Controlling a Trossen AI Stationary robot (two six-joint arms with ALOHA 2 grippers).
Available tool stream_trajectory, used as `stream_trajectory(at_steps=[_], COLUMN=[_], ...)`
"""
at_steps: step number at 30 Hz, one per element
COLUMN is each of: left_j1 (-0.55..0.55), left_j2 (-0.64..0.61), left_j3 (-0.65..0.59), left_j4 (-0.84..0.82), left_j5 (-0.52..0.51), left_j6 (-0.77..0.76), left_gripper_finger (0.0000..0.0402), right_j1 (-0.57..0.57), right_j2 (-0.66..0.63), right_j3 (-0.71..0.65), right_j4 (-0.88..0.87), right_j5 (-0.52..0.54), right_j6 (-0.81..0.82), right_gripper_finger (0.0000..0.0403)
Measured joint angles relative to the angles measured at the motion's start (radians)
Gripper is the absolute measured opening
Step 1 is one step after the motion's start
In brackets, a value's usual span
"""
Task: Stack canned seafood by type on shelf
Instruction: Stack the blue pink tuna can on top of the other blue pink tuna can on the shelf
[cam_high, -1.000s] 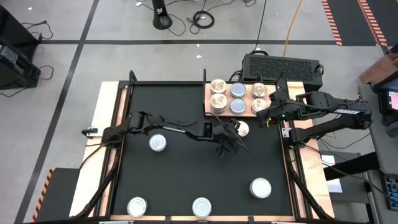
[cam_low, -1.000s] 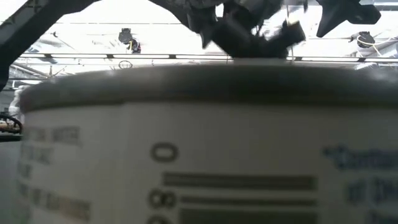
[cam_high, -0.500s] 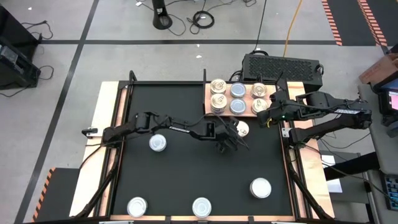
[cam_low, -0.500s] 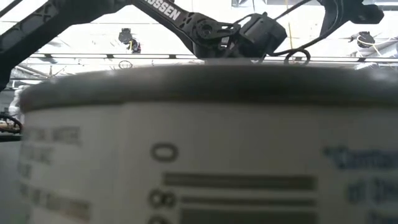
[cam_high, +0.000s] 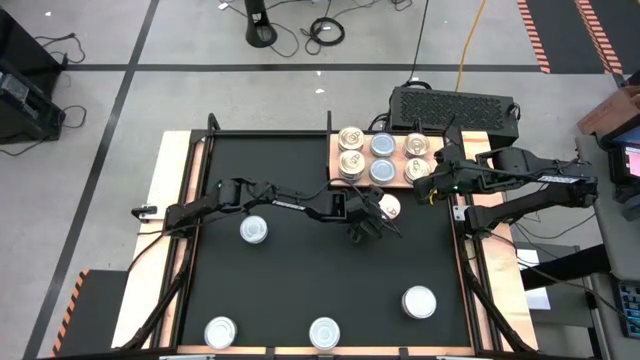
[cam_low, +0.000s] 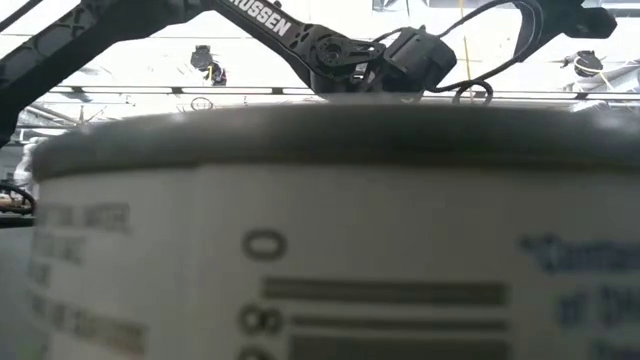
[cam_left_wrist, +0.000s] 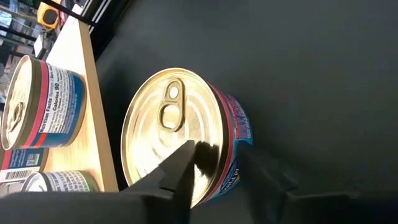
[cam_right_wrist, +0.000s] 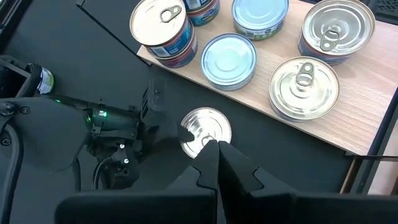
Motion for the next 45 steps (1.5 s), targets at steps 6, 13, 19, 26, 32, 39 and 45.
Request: stream_trajectory(at_steps=[6, 13, 19, 26, 32, 39, 45], left_j1=[-0.001, -0.007, -0.039, -0.057, -0.029, 0.041, 0.117], left_j2=[-0.001, -0.007, -0.043, -0.106, -0.119, -0.118, -0.01], left_j3=[0.0, 0.001, -0.003, -0.002, 0.029, 0.082, 0.237], left_j4=[0.009, 0.0, -0.018, 0.002, 0.007, 0.099, 0.133], left_j5=[0.003, 0.002, 0.0, -0.007, -0.016, 0.004, 0.036], left_j6=[0.001, -0.005, 0.032, 0.051, 0.053, 0.11, 0.123], left_gripper_finger=[0.0019, 0.0005, 0.0002, 0.0001, 0.0, 0.0, 0.0], right_j1=[0.0, 0.0, 0.0, 0.0, 0.0, 0.0, 0.0], right_j2=[0.0, 0.0, 0.0, 0.0, 0.0, 0.0, 0.0], right_j3=[0.0, 0.0, 0.0, 0.0, 0.0, 0.0, 0.0], right_j4=[0.0, 0.0, 0.0, 0.0, 0.0, 0.0, 0.001], right_j5=[0.0, 0.0, -0.001, -0.001, -0.001, 0.001, 0.024], right_j6=[0.006, 0.02, 0.018, 0.008, 0.008, 0.009, 0.025], right_gripper_finger=[0.0, 0.0, 0.0, 0.0, 0.0, 0.0, 0.0])
